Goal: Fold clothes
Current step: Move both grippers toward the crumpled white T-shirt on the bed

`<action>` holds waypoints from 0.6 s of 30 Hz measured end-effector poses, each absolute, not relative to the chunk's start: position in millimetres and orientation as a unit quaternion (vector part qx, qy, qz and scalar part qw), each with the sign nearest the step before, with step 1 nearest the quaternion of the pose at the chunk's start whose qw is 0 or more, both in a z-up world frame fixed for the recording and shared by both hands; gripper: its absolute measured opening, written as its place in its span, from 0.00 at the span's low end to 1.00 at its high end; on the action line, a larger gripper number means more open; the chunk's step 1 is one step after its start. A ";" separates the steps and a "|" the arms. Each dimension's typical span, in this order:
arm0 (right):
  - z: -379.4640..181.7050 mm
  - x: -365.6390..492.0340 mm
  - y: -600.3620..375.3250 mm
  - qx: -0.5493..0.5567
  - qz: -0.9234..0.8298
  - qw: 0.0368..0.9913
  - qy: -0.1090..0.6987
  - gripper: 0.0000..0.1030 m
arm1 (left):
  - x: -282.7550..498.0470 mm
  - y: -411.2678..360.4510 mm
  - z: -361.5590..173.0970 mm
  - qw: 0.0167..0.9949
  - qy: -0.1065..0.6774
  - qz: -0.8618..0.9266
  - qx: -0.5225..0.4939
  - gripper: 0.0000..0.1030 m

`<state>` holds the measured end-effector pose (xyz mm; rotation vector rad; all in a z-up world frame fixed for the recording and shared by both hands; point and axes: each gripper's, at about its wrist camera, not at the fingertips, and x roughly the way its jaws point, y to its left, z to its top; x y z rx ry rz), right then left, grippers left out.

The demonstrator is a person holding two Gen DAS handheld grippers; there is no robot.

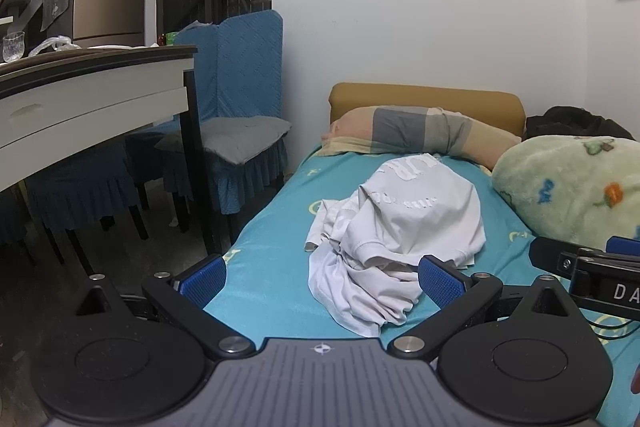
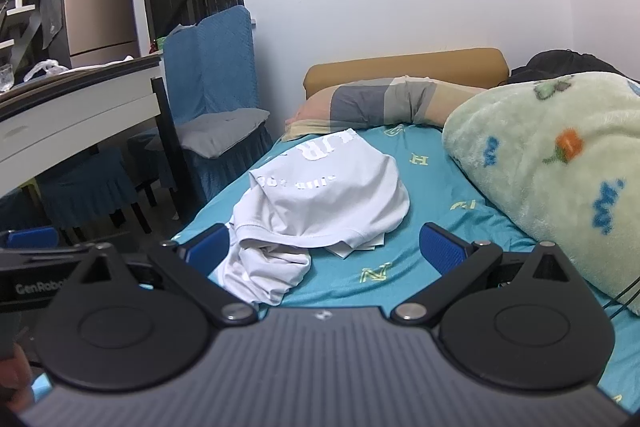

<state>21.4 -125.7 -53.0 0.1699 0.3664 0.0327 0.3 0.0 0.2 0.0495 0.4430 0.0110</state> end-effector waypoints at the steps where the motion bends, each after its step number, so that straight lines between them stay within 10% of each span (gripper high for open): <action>1: -53.5 21.1 -125.2 0.083 0.015 0.979 0.184 1.00 | 0.8 -0.1 0.6 0.975 0.221 0.007 0.026 1.00; 18: -50.0 15.1 -126.1 0.079 0.006 0.979 0.187 1.00 | 3.6 0.8 -3.0 0.977 0.213 0.013 0.028 1.00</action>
